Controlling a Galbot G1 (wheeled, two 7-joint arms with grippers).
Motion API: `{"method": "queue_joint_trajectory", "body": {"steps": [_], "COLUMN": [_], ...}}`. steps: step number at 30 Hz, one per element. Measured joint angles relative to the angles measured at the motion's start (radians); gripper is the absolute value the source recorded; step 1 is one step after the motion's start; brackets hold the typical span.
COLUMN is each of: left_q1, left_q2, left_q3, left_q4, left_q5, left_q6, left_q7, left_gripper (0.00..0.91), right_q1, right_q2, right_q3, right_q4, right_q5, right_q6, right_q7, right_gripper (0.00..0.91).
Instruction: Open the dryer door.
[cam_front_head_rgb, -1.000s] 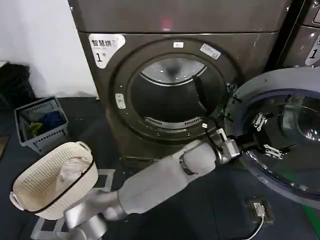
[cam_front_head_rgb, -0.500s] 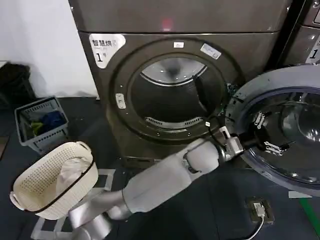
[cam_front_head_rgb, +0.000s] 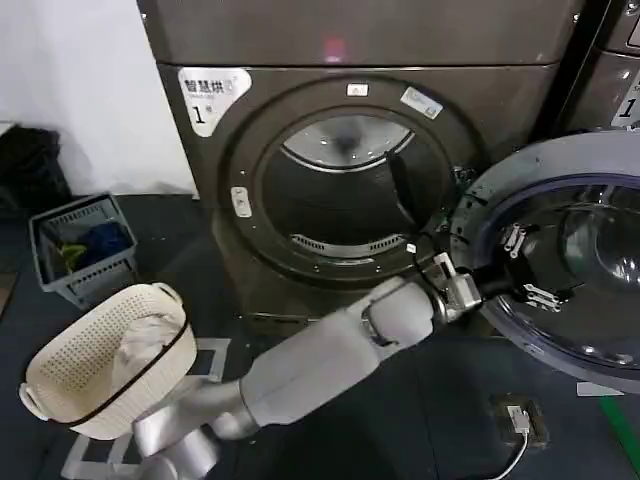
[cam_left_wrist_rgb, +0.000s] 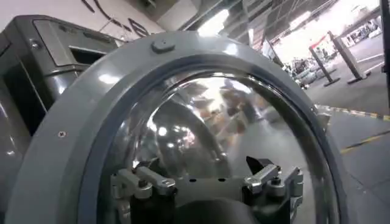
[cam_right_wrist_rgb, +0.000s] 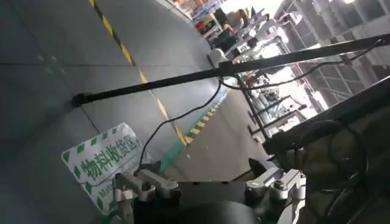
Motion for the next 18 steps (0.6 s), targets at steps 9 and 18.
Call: {"method": "queue_joint_trajectory", "body": {"steps": [9, 18], "left_q1": [0.012, 0.048], "left_q2": [0.034, 0.115], "left_q3": [0.006, -0.001], "left_q4": [-0.039, -0.132], "left_q5": [-0.012, -0.040], "left_q6": [0.010, 0.060], "left_q7": [0.007, 0.020], "left_gripper": [0.907, 0.907], "right_q1": [-0.001, -0.003], "right_q2": [0.001, 0.003], "right_q3": [0.000, -0.001], "right_q4": [0.005, 0.012], "right_q5": [0.003, 0.008], "right_q6": [0.000, -0.002], "right_q7": [-0.001, -0.003], "right_gripper": [0.907, 0.907]}}
